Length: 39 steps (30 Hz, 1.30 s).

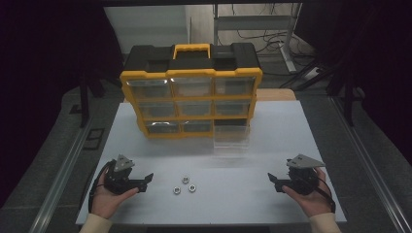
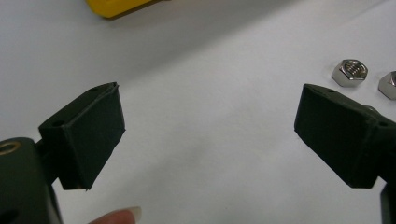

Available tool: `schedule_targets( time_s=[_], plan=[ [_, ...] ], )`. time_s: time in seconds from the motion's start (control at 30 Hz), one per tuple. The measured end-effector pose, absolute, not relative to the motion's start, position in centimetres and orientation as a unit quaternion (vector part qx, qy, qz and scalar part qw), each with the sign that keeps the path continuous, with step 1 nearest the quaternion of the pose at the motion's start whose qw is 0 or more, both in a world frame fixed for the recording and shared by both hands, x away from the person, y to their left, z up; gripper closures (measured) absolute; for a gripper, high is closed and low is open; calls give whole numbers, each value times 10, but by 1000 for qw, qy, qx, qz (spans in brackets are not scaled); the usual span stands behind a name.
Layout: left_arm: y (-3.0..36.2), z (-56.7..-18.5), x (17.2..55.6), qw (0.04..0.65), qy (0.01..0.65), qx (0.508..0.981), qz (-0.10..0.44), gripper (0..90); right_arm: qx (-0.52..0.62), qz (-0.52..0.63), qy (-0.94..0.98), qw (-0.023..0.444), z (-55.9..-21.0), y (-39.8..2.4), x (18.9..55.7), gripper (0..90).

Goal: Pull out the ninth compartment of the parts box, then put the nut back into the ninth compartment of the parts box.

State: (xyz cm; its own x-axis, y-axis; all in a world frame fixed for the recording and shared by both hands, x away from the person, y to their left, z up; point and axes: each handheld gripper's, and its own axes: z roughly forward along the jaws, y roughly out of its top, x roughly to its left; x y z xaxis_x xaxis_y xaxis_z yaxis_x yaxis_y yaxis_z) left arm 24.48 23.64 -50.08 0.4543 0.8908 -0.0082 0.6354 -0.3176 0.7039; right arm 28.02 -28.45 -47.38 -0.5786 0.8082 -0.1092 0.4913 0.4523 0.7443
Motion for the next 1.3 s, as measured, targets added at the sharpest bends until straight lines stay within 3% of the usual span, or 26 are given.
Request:
schedule_targets(
  time_s=[1.3],
  plan=[
    [239,-495,241,329,488,786,189,95,416,339,810,235,-475,-296,289,136]
  ],
)
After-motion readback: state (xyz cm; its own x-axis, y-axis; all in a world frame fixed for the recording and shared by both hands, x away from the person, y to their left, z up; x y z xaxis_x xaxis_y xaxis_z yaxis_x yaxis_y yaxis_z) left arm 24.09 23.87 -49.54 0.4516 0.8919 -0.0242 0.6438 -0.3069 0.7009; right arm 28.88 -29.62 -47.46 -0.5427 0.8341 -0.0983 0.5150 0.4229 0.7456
